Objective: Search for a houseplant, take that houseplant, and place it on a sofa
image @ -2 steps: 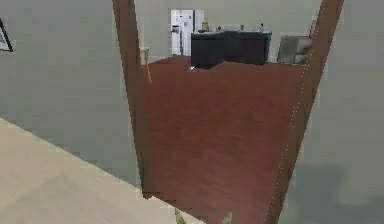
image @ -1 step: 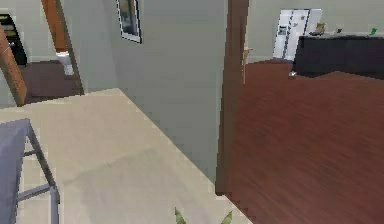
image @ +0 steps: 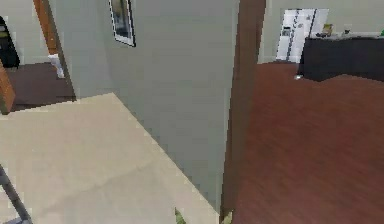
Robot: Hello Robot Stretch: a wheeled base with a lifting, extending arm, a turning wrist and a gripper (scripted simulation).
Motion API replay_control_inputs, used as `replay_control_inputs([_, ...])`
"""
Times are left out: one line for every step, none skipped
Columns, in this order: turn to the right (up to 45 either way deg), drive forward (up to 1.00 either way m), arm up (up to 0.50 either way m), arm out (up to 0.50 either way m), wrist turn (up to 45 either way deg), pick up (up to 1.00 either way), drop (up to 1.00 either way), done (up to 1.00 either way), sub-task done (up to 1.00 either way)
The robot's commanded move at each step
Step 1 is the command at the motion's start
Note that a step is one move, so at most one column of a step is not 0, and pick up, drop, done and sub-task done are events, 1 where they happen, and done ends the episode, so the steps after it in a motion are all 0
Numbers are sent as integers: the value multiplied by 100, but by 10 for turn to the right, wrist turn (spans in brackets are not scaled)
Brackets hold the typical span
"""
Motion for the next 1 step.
replay_control_inputs([-330,0,0,0,0,0,0,0,0])
